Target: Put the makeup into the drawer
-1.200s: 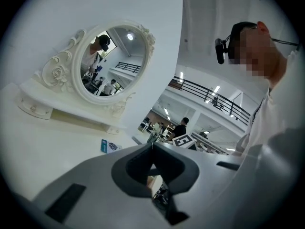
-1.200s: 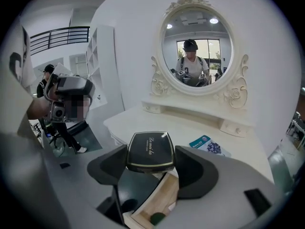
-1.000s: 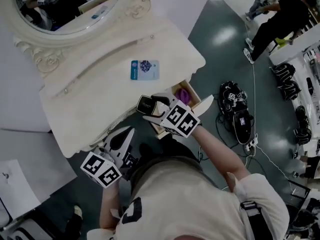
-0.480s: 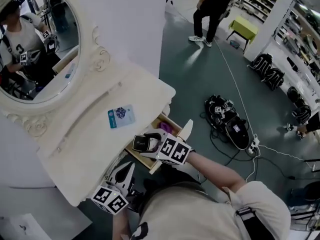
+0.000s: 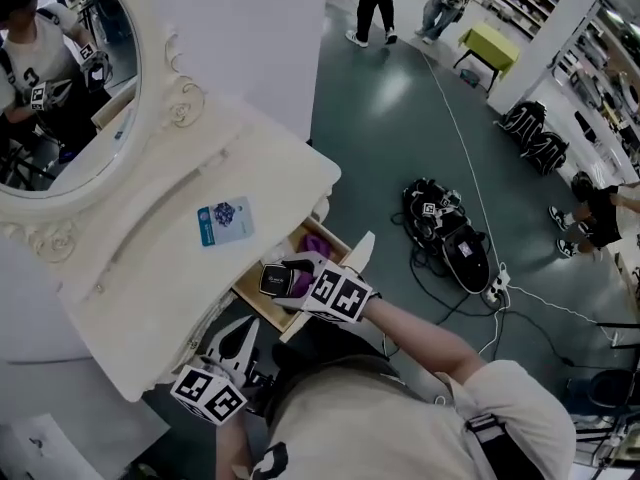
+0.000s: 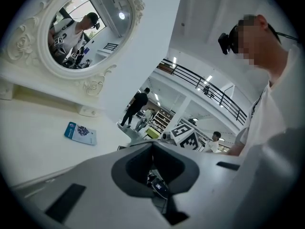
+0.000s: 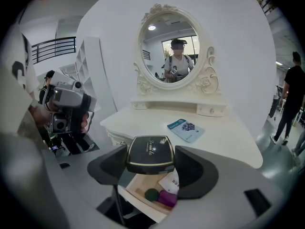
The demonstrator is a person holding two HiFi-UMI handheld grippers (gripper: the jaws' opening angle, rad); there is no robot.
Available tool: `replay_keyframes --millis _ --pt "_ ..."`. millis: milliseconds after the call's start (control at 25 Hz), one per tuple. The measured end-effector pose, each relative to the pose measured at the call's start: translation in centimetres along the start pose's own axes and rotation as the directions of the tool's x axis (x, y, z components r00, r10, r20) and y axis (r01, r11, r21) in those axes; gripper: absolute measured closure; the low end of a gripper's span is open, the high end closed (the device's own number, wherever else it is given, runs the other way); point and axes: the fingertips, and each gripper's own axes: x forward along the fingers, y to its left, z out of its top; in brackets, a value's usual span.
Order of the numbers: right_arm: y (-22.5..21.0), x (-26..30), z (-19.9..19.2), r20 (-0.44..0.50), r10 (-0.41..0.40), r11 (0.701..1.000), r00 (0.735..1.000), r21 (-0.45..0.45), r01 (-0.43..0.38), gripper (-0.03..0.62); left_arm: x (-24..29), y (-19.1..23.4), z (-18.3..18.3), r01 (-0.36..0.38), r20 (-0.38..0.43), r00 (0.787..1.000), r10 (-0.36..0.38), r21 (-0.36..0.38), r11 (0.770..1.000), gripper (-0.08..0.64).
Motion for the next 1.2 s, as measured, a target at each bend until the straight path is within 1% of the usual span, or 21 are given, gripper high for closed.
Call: replay_keyframes --millis 240,480,600,840,1000,1200 --pt "-2.9 1.3 -1.7 -0.031 -0.008 1.0 0.999 0.002 0.008 0.268 1.8 1.1 0.6 -0.009 0.003 1.0 0.009 0.01 1.0 0.502" --pt "-4.0 4.3 -4.2 -0.104 0.031 0.998 0.994 0.051 -0.026 0.268 1.2 2.4 0.8 -0.086 0.01 0.996 0.086 -0.04 0.996 0.502" --pt "-4.8 6.4 -5.8 -0.16 0.038 0.998 0.986 0.045 -0.031 0.268 0.9 3.1 0.8 -0.112 0.015 0.993 0.113 -0.057 0.992 0.502" --pt "-6.0 10.5 -9.2 -0.286 0.048 0.999 0.957 -0.01 -0.054 0.268 0.2 4.5 0.8 -0.164 0.026 0.986 0.167 -0.092 0.982 0.502" --pt "-7.0 13.3 -10.4 -0.337 0.042 0.998 0.94 -0.029 -0.056 0.268 -0.4 6.0 1.5 -0.193 0.037 0.98 0.197 -0.1 0.976 0.502" --pt "-7.0 16.2 -12.7 -0.407 0.041 0.995 0.913 -0.063 -0.072 0.268 -1.8 7.2 1.1 -0.244 0.04 0.967 0.252 -0.136 0.96 0.502"
